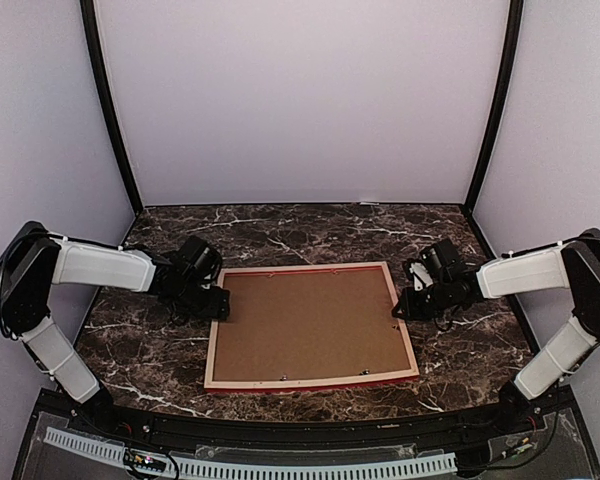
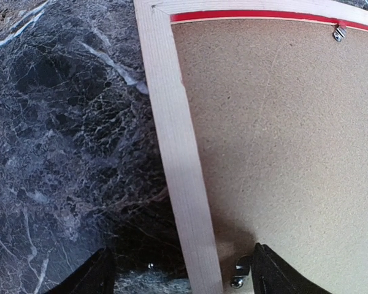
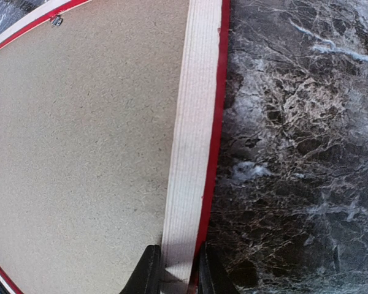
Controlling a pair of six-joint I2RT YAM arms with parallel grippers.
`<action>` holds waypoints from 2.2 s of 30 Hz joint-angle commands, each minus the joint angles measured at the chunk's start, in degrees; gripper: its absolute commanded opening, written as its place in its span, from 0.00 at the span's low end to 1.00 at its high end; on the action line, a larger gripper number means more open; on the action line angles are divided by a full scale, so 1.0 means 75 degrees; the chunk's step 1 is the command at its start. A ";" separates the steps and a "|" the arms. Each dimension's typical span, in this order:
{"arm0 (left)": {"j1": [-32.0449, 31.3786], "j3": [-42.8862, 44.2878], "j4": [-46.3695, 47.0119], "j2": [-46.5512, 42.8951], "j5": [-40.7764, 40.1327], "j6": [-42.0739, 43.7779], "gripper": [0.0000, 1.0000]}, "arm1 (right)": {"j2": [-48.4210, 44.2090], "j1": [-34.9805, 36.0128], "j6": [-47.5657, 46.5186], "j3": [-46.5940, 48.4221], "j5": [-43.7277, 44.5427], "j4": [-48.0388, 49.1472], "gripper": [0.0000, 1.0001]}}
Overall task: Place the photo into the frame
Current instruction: Press the fastener onto the backboard.
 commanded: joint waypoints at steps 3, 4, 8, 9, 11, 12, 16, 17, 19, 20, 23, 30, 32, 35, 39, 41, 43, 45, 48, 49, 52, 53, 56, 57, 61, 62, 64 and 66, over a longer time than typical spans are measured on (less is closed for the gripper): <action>0.0153 0.0069 0.0214 -0.0191 0.0306 -0.0068 0.79 | 0.0323 0.0029 -0.0383 -0.0153 -0.0154 -0.0441 0.00; 0.0166 0.0067 0.0235 -0.0216 0.0359 -0.0068 0.79 | 0.0331 0.0029 -0.0387 -0.0147 -0.0149 -0.0428 0.00; 0.0209 0.0044 0.0267 -0.0406 0.0401 -0.0080 0.79 | 0.0385 0.0035 -0.0383 -0.0141 -0.0178 -0.0398 0.00; 0.0219 0.0054 0.0237 -0.0455 0.0327 -0.0080 0.79 | 0.0397 0.0035 -0.0383 -0.0141 -0.0184 -0.0381 0.00; 0.0244 0.0101 0.0085 -0.0464 0.0137 -0.0099 0.79 | 0.0418 0.0029 -0.0371 -0.0172 -0.0186 -0.0351 0.00; 0.0256 0.0118 -0.0049 -0.0458 0.0064 -0.0102 0.79 | 0.0423 0.0035 -0.0371 -0.0192 -0.0188 -0.0334 0.00; 0.0287 0.0207 -0.0277 -0.0304 -0.0191 -0.0082 0.79 | 0.0424 0.0033 -0.0353 -0.0256 -0.0200 -0.0291 0.00; 0.0287 0.0219 -0.0318 -0.0266 -0.0216 -0.0074 0.79 | 0.0418 0.0032 -0.0353 -0.0268 -0.0206 -0.0272 0.00; 0.0288 0.0262 -0.0402 -0.0146 -0.0216 -0.0069 0.79 | 0.0403 0.0031 -0.0348 -0.0292 -0.0198 -0.0278 0.00; 0.0291 0.0287 -0.0426 -0.0085 -0.0213 -0.0068 0.79 | 0.0392 0.0033 -0.0348 -0.0302 -0.0191 -0.0278 0.00; 0.0288 0.0290 -0.0522 -0.0035 -0.0229 -0.0057 0.79 | 0.0374 0.0030 -0.0336 -0.0327 -0.0164 -0.0276 0.00; 0.0288 0.0186 -0.0743 -0.0088 -0.0311 -0.0058 0.79 | 0.0393 0.0033 -0.0313 -0.0320 -0.0154 -0.0261 0.00; 0.0288 0.0157 -0.0789 -0.0122 -0.0287 -0.0051 0.79 | 0.0412 0.0034 -0.0312 -0.0317 -0.0160 -0.0268 0.00; 0.0280 0.0076 -0.0853 -0.0165 -0.0173 -0.0028 0.78 | 0.0406 0.0034 -0.0301 -0.0306 -0.0139 -0.0273 0.00; 0.0286 -0.0086 -0.0824 -0.0210 0.0004 -0.0005 0.77 | 0.0401 0.0032 -0.0289 -0.0316 -0.0143 -0.0264 0.00; 0.0277 -0.0132 -0.0777 -0.0203 0.0173 0.0016 0.77 | 0.0422 0.0032 -0.0278 -0.0317 -0.0139 -0.0254 0.00; 0.0270 -0.0169 -0.0714 -0.0186 0.0376 0.0033 0.76 | 0.0427 0.0035 -0.0271 -0.0317 -0.0148 -0.0255 0.00; 0.0261 -0.0188 -0.0663 -0.0191 0.0647 0.0047 0.76 | 0.0424 0.0035 -0.0267 -0.0320 -0.0148 -0.0250 0.00; 0.0211 -0.0208 -0.0692 -0.0224 0.0784 0.0061 0.75 | 0.0403 0.0032 -0.0264 -0.0329 -0.0135 -0.0264 0.00; 0.0208 -0.0220 -0.0700 -0.0248 0.0842 0.0061 0.75 | 0.0399 0.0029 -0.0265 -0.0329 -0.0138 -0.0267 0.00; 0.0150 -0.0284 -0.0744 -0.0338 0.0942 0.0051 0.74 | 0.0412 0.0035 -0.0266 -0.0340 -0.0136 -0.0261 0.00; 0.0143 -0.0297 -0.0761 -0.0359 0.0966 0.0044 0.74 | 0.0412 0.0025 -0.0266 -0.0340 -0.0136 -0.0264 0.00; 0.0108 -0.0403 -0.0823 -0.0480 0.0989 0.0012 0.74 | 0.0419 0.0035 -0.0260 -0.0351 -0.0136 -0.0255 0.00; 0.0104 -0.0426 -0.0824 -0.0507 0.1001 0.0007 0.74 | 0.0429 0.0032 -0.0259 -0.0352 -0.0138 -0.0244 0.00; 0.0070 -0.0514 -0.0826 -0.0571 0.1083 0.0006 0.74 | 0.0446 0.0029 -0.0254 -0.0341 -0.0149 -0.0231 0.00; 0.0066 -0.0533 -0.0831 -0.0578 0.1081 0.0004 0.74 | 0.0441 0.0035 -0.0242 -0.0348 -0.0147 -0.0232 0.00; 0.0065 -0.0551 -0.0846 -0.0580 0.1080 -0.0014 0.73 | 0.0420 0.0035 -0.0249 -0.0352 -0.0140 -0.0243 0.00; 0.0065 -0.0574 -0.0847 -0.0574 0.1080 -0.0020 0.72 | 0.0389 0.0035 -0.0238 -0.0364 -0.0140 -0.0254 0.00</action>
